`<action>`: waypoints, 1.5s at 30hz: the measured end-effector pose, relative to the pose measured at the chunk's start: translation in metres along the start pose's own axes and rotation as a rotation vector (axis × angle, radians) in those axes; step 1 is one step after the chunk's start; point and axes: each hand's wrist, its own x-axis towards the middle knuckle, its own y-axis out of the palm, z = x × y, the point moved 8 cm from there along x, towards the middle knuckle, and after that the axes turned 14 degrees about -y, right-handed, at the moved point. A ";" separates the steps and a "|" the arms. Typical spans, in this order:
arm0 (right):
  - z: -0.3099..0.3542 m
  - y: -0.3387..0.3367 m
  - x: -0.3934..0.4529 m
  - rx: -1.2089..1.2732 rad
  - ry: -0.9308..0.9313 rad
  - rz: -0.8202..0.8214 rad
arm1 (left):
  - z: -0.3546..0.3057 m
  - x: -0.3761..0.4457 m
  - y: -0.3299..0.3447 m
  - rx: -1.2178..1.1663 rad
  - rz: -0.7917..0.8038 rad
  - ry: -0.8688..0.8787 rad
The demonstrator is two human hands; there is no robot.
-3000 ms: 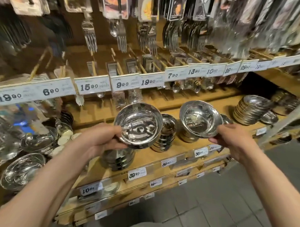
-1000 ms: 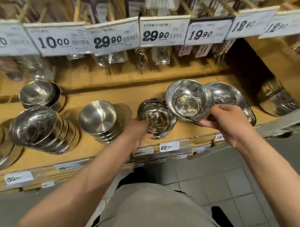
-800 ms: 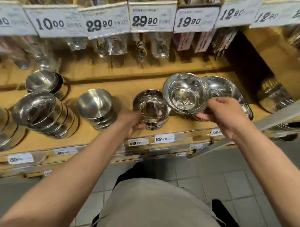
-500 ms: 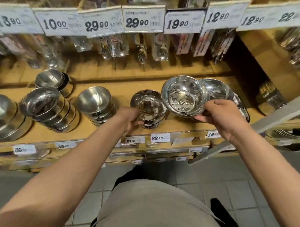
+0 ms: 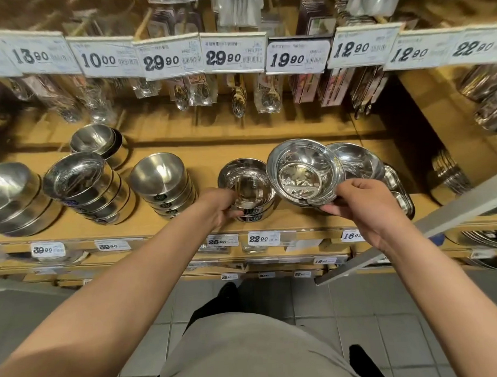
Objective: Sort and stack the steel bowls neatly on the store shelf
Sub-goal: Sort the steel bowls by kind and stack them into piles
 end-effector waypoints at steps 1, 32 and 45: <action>0.000 0.000 0.001 -0.001 -0.002 0.005 | 0.000 0.000 0.001 -0.006 -0.004 -0.005; -0.003 -0.016 -0.015 -0.055 0.007 0.008 | 0.002 0.015 -0.001 0.022 -0.224 0.099; -0.002 -0.019 -0.029 -0.062 0.012 -0.002 | -0.007 0.015 -0.005 0.138 -0.201 0.142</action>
